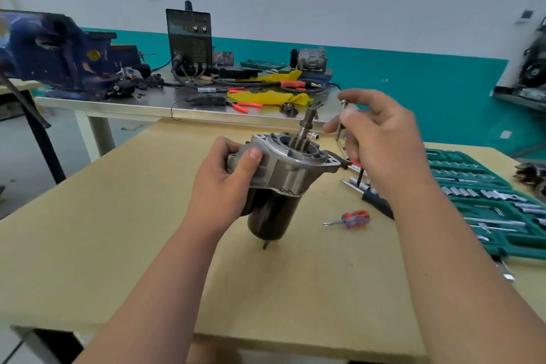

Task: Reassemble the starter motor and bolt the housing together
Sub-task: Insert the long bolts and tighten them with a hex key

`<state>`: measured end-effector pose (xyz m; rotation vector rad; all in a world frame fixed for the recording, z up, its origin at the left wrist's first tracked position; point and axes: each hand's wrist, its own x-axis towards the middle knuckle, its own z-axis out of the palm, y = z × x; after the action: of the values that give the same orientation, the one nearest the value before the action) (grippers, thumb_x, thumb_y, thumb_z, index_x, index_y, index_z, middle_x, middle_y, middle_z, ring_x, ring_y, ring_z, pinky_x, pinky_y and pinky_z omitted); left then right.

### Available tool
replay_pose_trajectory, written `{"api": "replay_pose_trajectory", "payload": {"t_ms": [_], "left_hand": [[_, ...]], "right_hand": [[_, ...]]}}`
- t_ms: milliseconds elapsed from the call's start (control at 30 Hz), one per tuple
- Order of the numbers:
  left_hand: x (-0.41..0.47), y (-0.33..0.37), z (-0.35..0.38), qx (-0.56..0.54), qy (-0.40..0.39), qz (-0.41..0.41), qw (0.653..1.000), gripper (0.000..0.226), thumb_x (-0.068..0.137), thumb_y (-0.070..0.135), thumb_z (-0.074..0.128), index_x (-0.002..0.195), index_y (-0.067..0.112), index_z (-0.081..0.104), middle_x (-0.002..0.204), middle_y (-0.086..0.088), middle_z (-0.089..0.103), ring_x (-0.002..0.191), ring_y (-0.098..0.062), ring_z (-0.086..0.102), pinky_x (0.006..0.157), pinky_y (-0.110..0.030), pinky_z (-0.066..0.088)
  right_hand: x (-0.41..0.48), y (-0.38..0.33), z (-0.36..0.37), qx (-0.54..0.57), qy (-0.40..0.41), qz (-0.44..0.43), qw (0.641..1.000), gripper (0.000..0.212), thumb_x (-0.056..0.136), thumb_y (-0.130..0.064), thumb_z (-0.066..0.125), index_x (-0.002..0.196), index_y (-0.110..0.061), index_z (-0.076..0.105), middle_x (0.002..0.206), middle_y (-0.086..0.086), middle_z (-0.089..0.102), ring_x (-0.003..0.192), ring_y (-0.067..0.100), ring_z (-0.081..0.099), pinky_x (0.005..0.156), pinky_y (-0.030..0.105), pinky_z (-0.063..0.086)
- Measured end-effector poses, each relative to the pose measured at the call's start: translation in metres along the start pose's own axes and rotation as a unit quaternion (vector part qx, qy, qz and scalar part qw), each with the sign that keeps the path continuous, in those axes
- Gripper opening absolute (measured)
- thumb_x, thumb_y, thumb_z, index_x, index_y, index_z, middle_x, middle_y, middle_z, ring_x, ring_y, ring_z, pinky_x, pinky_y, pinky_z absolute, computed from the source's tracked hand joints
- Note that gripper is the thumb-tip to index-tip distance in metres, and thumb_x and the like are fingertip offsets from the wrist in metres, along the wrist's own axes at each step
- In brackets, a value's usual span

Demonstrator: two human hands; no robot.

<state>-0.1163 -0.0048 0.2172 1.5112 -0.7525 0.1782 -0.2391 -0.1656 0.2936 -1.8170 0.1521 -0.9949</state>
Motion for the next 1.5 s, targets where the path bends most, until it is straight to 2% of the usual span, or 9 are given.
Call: {"api": "replay_pose_trajectory", "payload": {"t_ms": [100,233,600,800,967,1133,1267,1367,1500], "left_hand": [[0.001,0.008,0.01,0.033,-0.003,0.009,0.999,0.022,0.083,0.049,0.056,0.077,0.029,0.051,0.066,0.024,0.063,0.056,0.005,0.057,0.044,-0.009,0.038],[-0.002,0.012,0.012,0.047,0.002,0.002,0.999,0.022,0.09,0.042,0.059,0.077,0.028,0.049,0.063,0.025,0.062,0.05,0.007,0.057,0.038,-0.009,0.036],[-0.011,0.019,0.014,0.02,0.019,-0.032,0.999,0.022,0.09,0.043,0.06,0.081,0.025,0.053,0.058,0.019,0.062,0.04,0.001,0.055,0.033,-0.012,0.034],[-0.019,0.013,0.005,-0.004,0.061,-0.04,0.997,0.03,0.071,0.063,0.058,0.075,0.033,0.054,0.06,0.016,0.062,0.047,-0.004,0.054,0.037,-0.02,0.038],[-0.021,0.008,-0.001,-0.01,0.056,-0.034,0.998,0.034,0.071,0.064,0.054,0.078,0.031,0.053,0.061,0.013,0.062,0.048,-0.01,0.054,0.037,-0.023,0.038],[-0.016,0.006,-0.003,-0.013,0.045,-0.045,0.998,0.033,0.071,0.066,0.053,0.077,0.034,0.053,0.064,0.013,0.064,0.047,-0.009,0.055,0.036,-0.022,0.039],[-0.017,0.006,-0.004,-0.017,0.041,-0.045,0.998,0.037,0.073,0.065,0.053,0.082,0.029,0.053,0.064,0.015,0.064,0.045,-0.006,0.055,0.033,-0.023,0.039],[-0.018,0.007,-0.004,-0.02,0.042,-0.044,0.998,0.037,0.076,0.059,0.055,0.085,0.023,0.054,0.064,0.017,0.064,0.047,-0.004,0.056,0.033,-0.022,0.04],[-0.016,0.009,-0.003,-0.017,0.021,-0.039,0.999,0.02,0.089,0.044,0.059,0.086,0.025,0.053,0.065,0.02,0.065,0.049,-0.002,0.06,0.037,-0.016,0.041]], "right_hand": [[-0.014,-0.005,0.006,-0.106,-0.028,-0.036,0.993,0.014,0.087,-0.025,0.061,0.092,-0.038,0.059,0.088,-0.013,0.072,0.066,-0.009,0.062,0.051,0.005,0.042],[-0.017,0.001,0.011,-0.146,-0.005,-0.048,0.988,0.016,0.088,-0.024,0.063,0.093,-0.038,0.057,0.091,-0.02,0.065,0.088,-0.007,0.062,0.066,0.01,0.047],[-0.019,-0.002,0.011,-0.146,-0.06,-0.074,0.985,0.02,0.087,-0.024,0.065,0.09,-0.043,0.06,0.083,-0.034,0.058,0.087,-0.023,0.053,0.063,-0.003,0.039],[-0.025,-0.007,0.019,-0.132,-0.07,-0.074,0.986,0.018,0.086,-0.024,0.067,0.084,-0.041,0.059,0.081,-0.028,0.063,0.083,-0.016,0.059,0.059,0.001,0.043],[-0.03,-0.012,0.028,-0.265,-0.078,-0.147,0.95,0.014,0.089,-0.027,0.064,0.101,-0.03,0.068,0.086,-0.022,0.061,0.08,-0.001,0.058,0.065,0.007,0.042],[-0.029,-0.012,0.025,-0.251,-0.088,-0.123,0.956,0.019,0.09,-0.022,0.061,0.104,-0.028,0.072,0.093,-0.018,0.061,0.091,-0.001,0.054,0.071,0.003,0.039],[-0.027,-0.018,0.031,-0.301,-0.128,-0.141,0.934,0.02,0.091,-0.02,0.058,0.104,-0.027,0.072,0.09,-0.016,0.055,0.087,0.005,0.053,0.071,0.015,0.041],[-0.024,-0.02,0.029,-0.303,-0.143,-0.12,0.935,0.021,0.092,-0.022,0.057,0.104,-0.028,0.073,0.09,-0.017,0.054,0.087,0.004,0.053,0.069,0.012,0.038],[-0.028,-0.017,0.025,-0.323,-0.147,-0.111,0.928,0.022,0.092,-0.025,0.056,0.107,-0.028,0.071,0.1,-0.013,0.055,0.09,0.004,0.051,0.07,0.01,0.035]]}}
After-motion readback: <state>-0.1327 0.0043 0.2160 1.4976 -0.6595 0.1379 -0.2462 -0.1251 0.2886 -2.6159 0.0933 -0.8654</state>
